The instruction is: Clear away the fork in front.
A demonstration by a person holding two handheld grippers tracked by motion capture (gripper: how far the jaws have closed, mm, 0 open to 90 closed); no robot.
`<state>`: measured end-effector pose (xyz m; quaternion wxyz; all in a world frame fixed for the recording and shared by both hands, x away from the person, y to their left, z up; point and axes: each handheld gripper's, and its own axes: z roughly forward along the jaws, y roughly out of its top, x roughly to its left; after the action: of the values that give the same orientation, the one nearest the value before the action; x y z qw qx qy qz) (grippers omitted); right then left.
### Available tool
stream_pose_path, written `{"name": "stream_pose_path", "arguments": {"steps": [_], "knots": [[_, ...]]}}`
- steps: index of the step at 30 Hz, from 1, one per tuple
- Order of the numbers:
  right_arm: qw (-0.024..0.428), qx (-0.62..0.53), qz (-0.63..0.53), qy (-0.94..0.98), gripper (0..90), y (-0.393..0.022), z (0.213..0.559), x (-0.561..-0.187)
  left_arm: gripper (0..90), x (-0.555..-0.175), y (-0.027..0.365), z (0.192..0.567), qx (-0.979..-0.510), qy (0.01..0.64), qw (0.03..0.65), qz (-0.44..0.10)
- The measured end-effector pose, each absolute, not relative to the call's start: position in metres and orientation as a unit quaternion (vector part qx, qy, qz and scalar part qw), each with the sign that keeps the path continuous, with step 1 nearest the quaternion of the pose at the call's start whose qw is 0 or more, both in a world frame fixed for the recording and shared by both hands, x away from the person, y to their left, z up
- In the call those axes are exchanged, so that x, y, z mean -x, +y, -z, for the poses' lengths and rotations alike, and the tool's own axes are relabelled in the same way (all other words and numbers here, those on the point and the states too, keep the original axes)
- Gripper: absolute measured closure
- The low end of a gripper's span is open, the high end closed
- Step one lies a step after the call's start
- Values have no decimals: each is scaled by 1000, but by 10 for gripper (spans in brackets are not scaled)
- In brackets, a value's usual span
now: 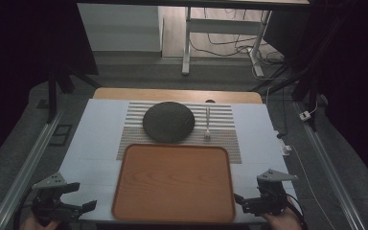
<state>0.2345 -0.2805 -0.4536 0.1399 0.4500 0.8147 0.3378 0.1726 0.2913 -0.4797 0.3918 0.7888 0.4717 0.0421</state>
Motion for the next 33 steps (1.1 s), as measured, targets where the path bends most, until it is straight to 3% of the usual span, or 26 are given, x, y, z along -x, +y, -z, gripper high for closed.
{"name": "stream_pose_path", "arguments": {"steps": [33], "knots": [[146, -378, -346, 846, 0, -253, 453, -239, 8, -174, 291, 480, -790, 474, 387, -40]]}}
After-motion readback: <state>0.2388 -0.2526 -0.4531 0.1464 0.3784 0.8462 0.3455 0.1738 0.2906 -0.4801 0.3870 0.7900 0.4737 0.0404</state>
